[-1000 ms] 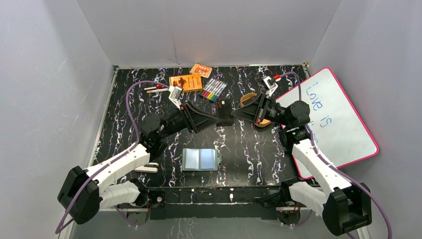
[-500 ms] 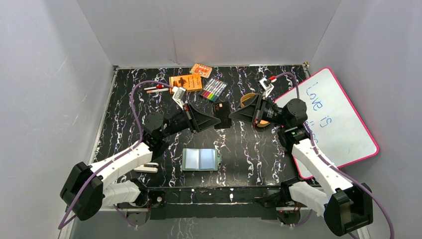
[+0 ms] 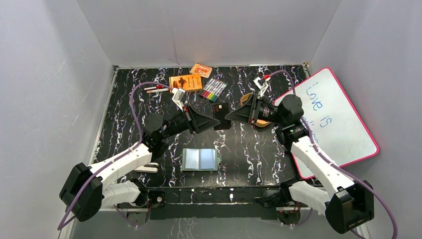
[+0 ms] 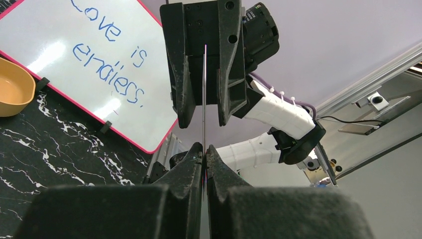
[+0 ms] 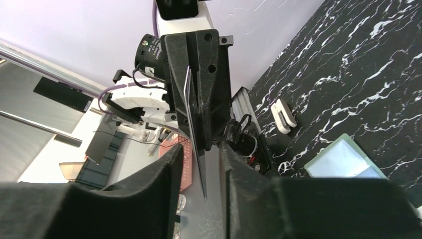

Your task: Put the credit cards into the card holder

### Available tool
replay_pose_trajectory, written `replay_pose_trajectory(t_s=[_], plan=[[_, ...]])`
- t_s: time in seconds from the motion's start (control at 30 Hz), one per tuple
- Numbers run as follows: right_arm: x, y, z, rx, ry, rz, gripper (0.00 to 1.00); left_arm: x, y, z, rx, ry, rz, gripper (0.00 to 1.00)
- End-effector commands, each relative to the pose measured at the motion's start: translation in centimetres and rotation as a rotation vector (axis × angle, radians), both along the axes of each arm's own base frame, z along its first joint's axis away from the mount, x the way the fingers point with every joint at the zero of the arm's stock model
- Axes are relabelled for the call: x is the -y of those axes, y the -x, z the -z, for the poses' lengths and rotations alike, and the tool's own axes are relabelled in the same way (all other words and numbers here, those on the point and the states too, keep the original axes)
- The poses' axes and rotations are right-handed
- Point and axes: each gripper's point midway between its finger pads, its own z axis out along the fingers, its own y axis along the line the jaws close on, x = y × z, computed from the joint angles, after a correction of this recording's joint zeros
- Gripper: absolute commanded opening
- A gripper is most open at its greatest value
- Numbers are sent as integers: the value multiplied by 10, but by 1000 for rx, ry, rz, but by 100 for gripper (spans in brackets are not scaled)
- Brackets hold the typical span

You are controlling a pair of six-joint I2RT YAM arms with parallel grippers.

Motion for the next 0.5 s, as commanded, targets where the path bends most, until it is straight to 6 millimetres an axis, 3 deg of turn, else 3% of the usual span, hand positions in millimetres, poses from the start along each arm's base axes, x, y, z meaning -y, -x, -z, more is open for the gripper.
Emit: replay_pose_trajectory(t_s=[0.0, 0.07, 0.13, 0.27, 0.37, 0.47], plan=[[-2, 2, -21, 82, -14, -1, 31, -5, 3, -18, 57, 47, -7, 0], [-2, 3, -21, 79, -21, -1, 13, -5, 3, -17, 52, 44, -5, 1], [-1, 6, -23, 80, -45, -4, 1, -5, 4, -15, 51, 42, -4, 15], [1, 12, -32, 94, -105, -17, 0, -10, 10, -14, 59, 44, 1, 52], [2, 16, -36, 107, -124, -31, 0, -14, 16, -17, 85, 48, 10, 58], [2, 20, -38, 112, -143, -46, 0, -16, 21, -21, 106, 52, 28, 57]])
